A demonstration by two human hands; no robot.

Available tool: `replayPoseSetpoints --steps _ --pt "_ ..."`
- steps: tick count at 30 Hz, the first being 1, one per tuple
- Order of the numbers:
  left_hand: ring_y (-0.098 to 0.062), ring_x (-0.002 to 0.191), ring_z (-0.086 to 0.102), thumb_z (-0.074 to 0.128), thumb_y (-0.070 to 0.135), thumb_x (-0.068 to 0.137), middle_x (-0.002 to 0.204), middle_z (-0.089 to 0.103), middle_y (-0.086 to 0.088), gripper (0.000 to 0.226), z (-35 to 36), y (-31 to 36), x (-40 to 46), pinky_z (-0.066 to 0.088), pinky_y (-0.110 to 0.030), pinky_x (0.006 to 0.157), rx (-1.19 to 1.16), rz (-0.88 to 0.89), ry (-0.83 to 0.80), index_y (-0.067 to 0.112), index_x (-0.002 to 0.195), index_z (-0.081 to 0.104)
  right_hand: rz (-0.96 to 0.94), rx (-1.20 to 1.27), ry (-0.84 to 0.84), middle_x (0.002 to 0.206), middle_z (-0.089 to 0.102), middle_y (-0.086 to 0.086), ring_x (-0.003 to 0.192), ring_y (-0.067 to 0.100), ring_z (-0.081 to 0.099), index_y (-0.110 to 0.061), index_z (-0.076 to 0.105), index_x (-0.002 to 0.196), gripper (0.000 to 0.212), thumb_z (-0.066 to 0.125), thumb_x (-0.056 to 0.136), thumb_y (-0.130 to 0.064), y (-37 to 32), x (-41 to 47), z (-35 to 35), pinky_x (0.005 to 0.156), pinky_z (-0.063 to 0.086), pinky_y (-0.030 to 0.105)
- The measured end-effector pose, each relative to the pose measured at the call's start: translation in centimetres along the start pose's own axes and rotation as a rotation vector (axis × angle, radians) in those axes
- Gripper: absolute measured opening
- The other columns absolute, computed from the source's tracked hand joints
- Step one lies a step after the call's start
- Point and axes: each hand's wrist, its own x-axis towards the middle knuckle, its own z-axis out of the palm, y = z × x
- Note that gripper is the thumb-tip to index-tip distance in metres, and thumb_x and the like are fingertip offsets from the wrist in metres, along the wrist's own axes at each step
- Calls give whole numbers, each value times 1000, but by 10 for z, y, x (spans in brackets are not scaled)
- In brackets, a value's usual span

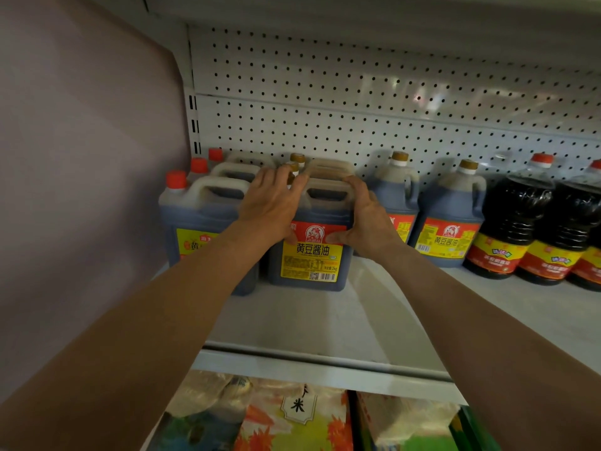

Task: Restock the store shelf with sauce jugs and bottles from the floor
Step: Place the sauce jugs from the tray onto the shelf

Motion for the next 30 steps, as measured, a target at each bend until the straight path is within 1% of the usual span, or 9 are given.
replayPoseSetpoints --steps 3,6,8,11,14,19,22,25,30 --pt "-35 140 31 91 56 52 152 28 -16 136 -3 -1 -1 15 -46 122 -32 12 10 17 156 13 11 1 -22 142 46 15 126 36 55 -25 24 154 121 98 59 -20 -2 1 -1 99 47 39" --pt "-36 152 2 87 59 57 164 6 -19 138 -1 -8 -11 -2 -49 124 -87 19 60 18 159 3 28 -2 -27 139 49 16 124 37 56 -25 23 154 123 99 57 -20 -1 1 0 97 48 40" --pt "-35 153 -4 85 62 59 166 2 -18 136 1 -17 -27 -6 -48 123 -158 -40 157 21 160 4 41 -16 -26 137 52 16 122 37 59 -26 23 153 123 99 56 -21 1 0 1 96 50 41" --pt "-38 152 7 83 63 57 164 14 -21 130 2 -26 -56 4 -50 122 -249 -136 277 15 159 18 64 -32 -31 136 54 15 120 37 60 -28 21 154 123 98 58 -21 -3 -1 1 93 52 43" --pt "-38 152 11 83 62 57 163 17 -20 127 -1 -23 -80 12 -51 123 -297 -160 241 14 158 22 107 -69 -44 141 52 17 123 39 58 -31 12 157 127 96 63 -22 -13 -8 -2 95 51 45" --pt "-41 150 17 88 51 62 162 21 -22 117 4 -10 -114 23 -56 118 -471 -136 236 16 156 28 266 -120 -19 160 33 19 144 37 38 -15 -9 161 130 88 76 -33 -15 -53 -9 108 40 45" --pt "-40 147 21 87 43 69 161 22 -19 105 9 16 -130 23 -52 117 -603 -144 202 20 155 31 315 -222 22 153 41 18 138 38 43 -16 15 161 110 84 78 -41 -1 -96 -23 104 42 47" --pt "-37 139 30 88 38 70 153 31 -16 95 15 53 -149 31 -48 113 -761 -171 135 21 150 39 370 -290 -41 147 49 13 134 33 48 -15 41 150 86 82 80 -44 11 -146 -37 103 42 42" --pt "-34 129 40 85 38 74 135 45 -16 75 21 118 -192 36 -39 105 -937 -160 27 13 137 53 488 -318 -108 139 57 8 126 29 55 -23 54 139 68 77 82 -51 29 -232 -56 96 42 34"
